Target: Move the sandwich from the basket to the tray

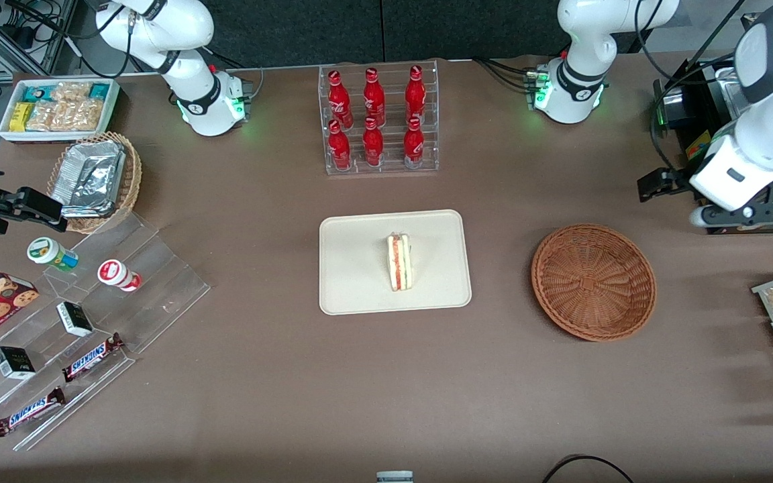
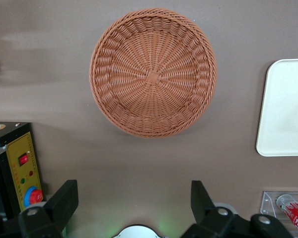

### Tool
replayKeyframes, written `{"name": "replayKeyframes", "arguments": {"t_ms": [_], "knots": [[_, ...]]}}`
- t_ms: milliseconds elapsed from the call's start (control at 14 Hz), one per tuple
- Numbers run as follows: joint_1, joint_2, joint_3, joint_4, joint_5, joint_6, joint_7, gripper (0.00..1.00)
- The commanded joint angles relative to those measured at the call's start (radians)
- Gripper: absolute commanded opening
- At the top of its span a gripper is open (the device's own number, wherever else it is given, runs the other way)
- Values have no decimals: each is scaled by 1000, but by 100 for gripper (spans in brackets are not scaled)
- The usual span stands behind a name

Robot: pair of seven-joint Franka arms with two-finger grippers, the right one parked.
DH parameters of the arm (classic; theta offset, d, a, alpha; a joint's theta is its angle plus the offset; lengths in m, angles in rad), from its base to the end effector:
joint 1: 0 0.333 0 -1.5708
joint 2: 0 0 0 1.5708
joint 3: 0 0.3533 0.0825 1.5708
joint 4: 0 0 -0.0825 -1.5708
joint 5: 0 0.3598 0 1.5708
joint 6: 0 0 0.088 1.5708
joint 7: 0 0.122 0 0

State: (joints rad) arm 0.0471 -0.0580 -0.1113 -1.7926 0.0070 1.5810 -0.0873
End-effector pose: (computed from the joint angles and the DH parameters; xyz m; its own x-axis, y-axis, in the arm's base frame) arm 0.4976 -0.0326 0.5790 0.9881 0.0249 -0.1516 0.0211 -0.9994 -0.0267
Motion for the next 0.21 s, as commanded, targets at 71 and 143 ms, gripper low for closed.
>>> {"name": "replayKeyframes", "arguments": {"t_ms": [71,143], "knots": [[10,-19,-4,73,1,-88,14,100],[10,-28,-4,81,4,-101,15,100]]}}
